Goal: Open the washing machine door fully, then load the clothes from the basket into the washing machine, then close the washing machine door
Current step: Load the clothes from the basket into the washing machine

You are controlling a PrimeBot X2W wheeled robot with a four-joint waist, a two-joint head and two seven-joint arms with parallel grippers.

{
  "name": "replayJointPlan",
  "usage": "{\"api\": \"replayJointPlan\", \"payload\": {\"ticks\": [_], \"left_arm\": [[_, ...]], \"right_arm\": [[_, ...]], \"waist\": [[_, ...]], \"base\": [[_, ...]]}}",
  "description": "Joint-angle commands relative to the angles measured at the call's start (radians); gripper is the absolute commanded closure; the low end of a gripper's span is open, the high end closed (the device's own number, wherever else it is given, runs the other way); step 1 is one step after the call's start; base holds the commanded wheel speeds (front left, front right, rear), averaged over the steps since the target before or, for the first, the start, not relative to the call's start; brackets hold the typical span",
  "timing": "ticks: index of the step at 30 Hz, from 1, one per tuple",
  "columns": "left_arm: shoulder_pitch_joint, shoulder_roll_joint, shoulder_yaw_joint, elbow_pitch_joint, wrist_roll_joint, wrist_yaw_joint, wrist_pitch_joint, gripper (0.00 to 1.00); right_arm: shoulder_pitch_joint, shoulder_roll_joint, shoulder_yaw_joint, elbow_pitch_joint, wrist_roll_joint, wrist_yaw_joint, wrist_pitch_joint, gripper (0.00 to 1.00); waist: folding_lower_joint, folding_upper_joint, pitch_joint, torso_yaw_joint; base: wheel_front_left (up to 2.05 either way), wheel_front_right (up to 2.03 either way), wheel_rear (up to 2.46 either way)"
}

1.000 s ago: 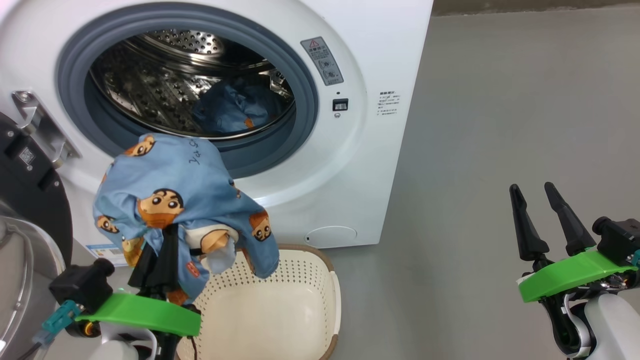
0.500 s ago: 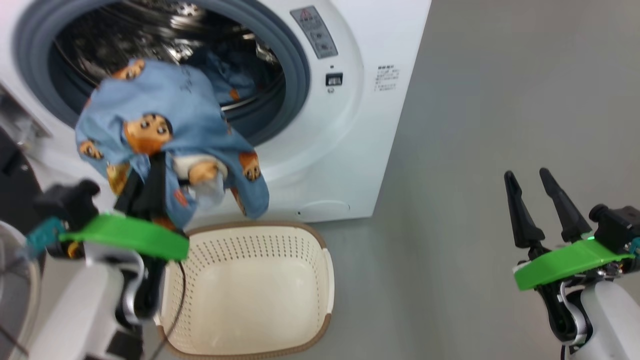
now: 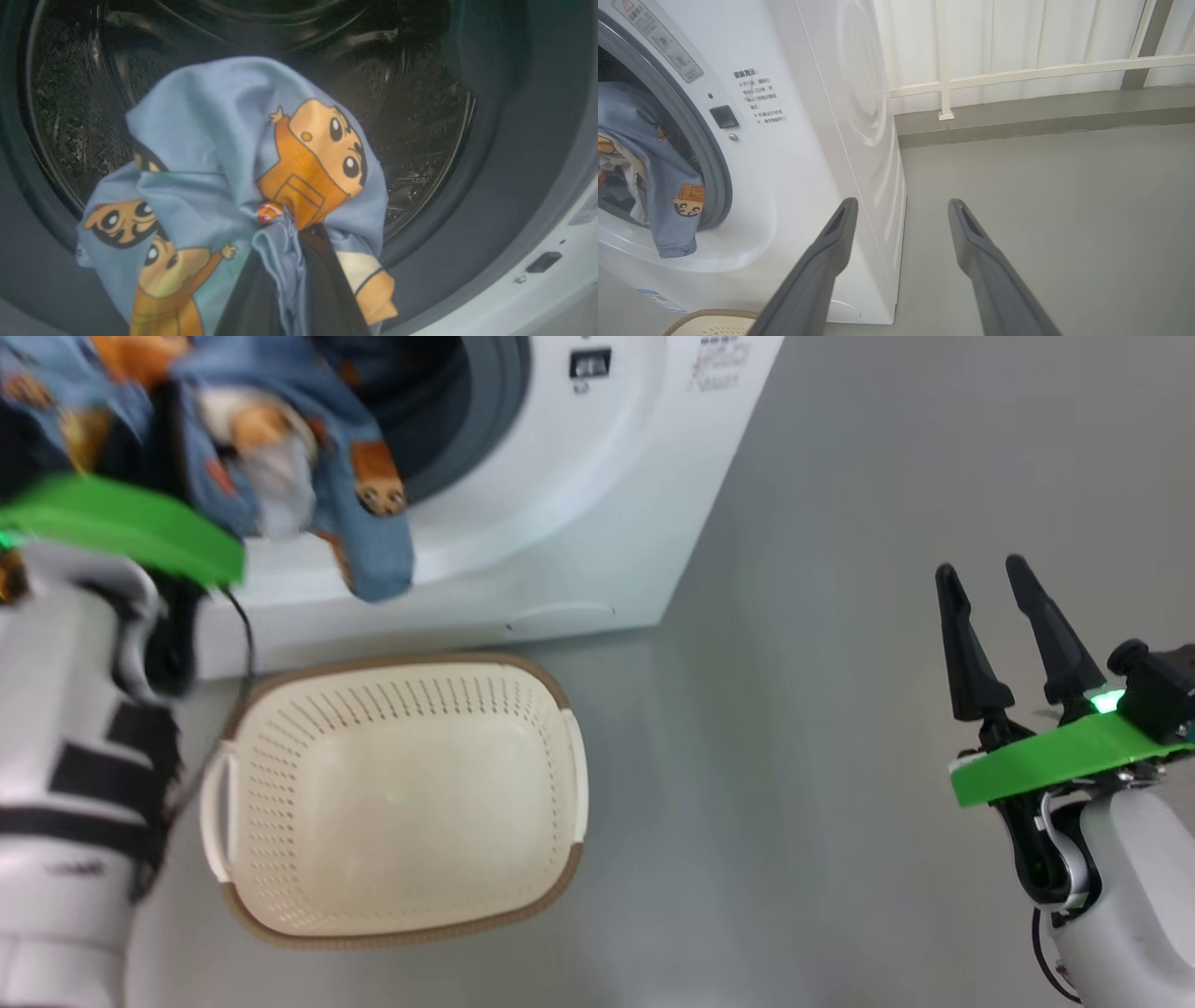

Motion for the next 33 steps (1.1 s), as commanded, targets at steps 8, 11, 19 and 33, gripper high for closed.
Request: {"api": "replayJointPlan", "payload": {"ticks": [8,11,19,33], "left_arm": [[-0.249,0.07,0.015,0.146,0.044,-0.021,-0.035,1.0],[-0.316,0.075,-0.006,0.188,0.074,-0.024,-0.042,1.0],[-0.454,0.103,0.047,0.079,0.179,-0.002,-0.055,1.0],[-0.412,0.041,0.137,0.265,0.3,0.017,0.048,0.0]], "right_arm": [[-0.03,0.025,0.015,-0.05,-0.018,0.005,-0.008,0.0],[-0.036,0.037,0.015,-0.058,-0.022,0.005,-0.008,0.0],[-0.048,0.071,0.031,-0.07,-0.026,0.005,-0.008,0.0],[-0.053,0.091,0.05,-0.043,-0.024,0.005,-0.008,0.0]], "waist": [[-0.0003,-0.0001,0.225,-0.106],[-0.0003,-0.0001,0.264,-0.119],[-0.0003,-0.0001,0.337,-0.144],[-0.0003,-0.0001,0.306,-0.15]], "base": [[0.0,0.0,0.0],[0.0,0.0,0.0],[0.0,0.0,0.0],[0.0,0.0,0.0]]}}
